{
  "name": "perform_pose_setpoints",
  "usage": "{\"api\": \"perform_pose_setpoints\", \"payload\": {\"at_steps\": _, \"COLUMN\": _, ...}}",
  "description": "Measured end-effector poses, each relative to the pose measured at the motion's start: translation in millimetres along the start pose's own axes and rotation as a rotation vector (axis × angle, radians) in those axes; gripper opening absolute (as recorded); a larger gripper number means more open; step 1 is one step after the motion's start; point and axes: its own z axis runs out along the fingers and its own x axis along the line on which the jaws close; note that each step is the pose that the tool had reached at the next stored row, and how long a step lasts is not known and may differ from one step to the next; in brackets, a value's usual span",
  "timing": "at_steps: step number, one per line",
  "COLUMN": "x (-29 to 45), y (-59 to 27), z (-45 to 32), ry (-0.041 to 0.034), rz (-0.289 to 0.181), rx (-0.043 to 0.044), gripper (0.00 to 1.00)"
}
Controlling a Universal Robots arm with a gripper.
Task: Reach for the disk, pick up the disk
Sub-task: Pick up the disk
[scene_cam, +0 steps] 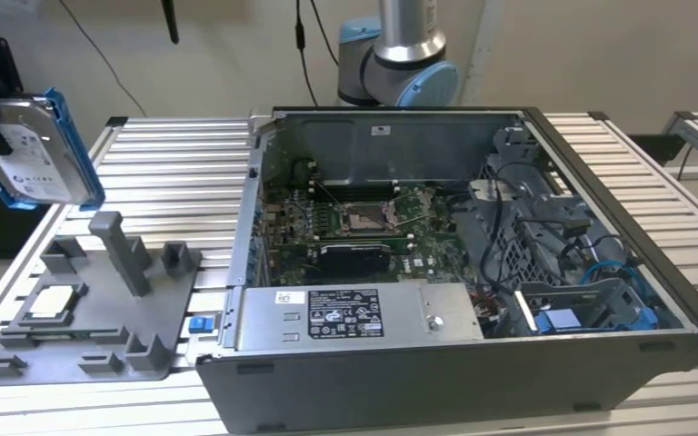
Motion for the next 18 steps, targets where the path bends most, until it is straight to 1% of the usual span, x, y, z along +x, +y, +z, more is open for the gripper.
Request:
{"api": "perform_pose_setpoints", "payload": {"at_steps": 6, "x": -0.2, "y": -0.1, "z": -8.0, "ry": -0.0001, "rz": 0.000, "rx": 0.0001, "gripper": 0.00}}
{"api": "perform_pose_setpoints", "payload": {"at_steps": 10, "x": -0.3, "y": 0.1, "z": -15.4, "ry": -0.0002, "rz": 0.000, "rx": 0.0033, "gripper": 0.00}}
{"api": "perform_pose_setpoints", "payload": {"at_steps": 12, "x": -0.5, "y": 0.4, "z": -19.3, "ry": -0.0004, "rz": 0.000, "rx": 0.0065, "gripper": 0.00}}
{"api": "perform_pose_setpoints", "payload": {"at_steps": 18, "x": -0.8, "y": 3.0, "z": -31.6, "ry": -0.0014, "rz": -0.001, "rx": 0.0254, "gripper": 0.00}}
